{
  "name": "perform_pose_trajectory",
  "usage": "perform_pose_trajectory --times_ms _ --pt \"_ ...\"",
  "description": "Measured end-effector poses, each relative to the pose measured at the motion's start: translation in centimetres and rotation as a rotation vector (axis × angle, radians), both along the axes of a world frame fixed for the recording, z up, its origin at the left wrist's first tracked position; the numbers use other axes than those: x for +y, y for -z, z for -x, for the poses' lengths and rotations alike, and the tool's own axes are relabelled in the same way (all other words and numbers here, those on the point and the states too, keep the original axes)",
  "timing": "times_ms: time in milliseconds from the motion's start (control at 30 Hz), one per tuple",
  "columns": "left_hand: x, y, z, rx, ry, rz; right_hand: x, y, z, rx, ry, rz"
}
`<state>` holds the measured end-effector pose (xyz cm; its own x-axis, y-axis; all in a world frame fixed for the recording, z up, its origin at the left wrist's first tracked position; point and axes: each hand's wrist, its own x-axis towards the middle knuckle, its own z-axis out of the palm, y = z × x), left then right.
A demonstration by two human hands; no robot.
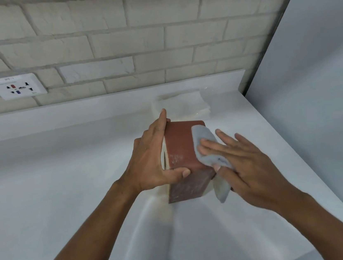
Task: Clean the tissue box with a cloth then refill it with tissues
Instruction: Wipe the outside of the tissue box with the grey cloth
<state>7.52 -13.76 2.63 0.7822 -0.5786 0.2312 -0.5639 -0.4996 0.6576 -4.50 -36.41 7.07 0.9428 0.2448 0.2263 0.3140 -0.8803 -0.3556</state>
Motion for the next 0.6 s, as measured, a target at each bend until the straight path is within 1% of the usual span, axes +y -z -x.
perform_pose_trajectory --times_ms 67,133,200,300,367,433,500,567,600 --pt "0.1 -0.1 0.0 -0.003 0.000 -0.007 0.9 0.0 -0.2 -0.001 0.035 0.001" --pt "0.1 -0.1 -0.1 -0.004 0.008 -0.023 1.9 0.6 0.2 -0.050 -0.027 0.073" --pt "0.2 -0.2 -0.2 -0.004 0.012 -0.039 1.1 0.6 0.8 -0.072 -0.073 0.064" --pt "0.1 -0.4 0.0 0.009 0.001 -0.053 -1.0 -0.2 -0.1 -0.049 0.026 -0.014" --pt "0.0 -0.4 0.0 0.008 -0.001 -0.052 0.0 -0.5 -1.1 -0.031 0.050 -0.005" --pt "0.0 -0.3 -0.2 -0.005 0.006 -0.057 2.6 -0.2 -1.7 -0.032 -0.015 0.035" --pt "0.2 -0.1 -0.5 -0.045 0.021 -0.068 4.1 0.1 -1.7 -0.043 -0.134 0.078" --pt "0.4 -0.1 -0.6 -0.069 0.022 -0.113 3.5 -0.1 -1.5 -0.045 -0.213 0.104" --pt "0.5 -0.2 -0.5 -0.065 0.019 -0.136 2.6 -0.3 -1.4 -0.043 -0.218 0.101"
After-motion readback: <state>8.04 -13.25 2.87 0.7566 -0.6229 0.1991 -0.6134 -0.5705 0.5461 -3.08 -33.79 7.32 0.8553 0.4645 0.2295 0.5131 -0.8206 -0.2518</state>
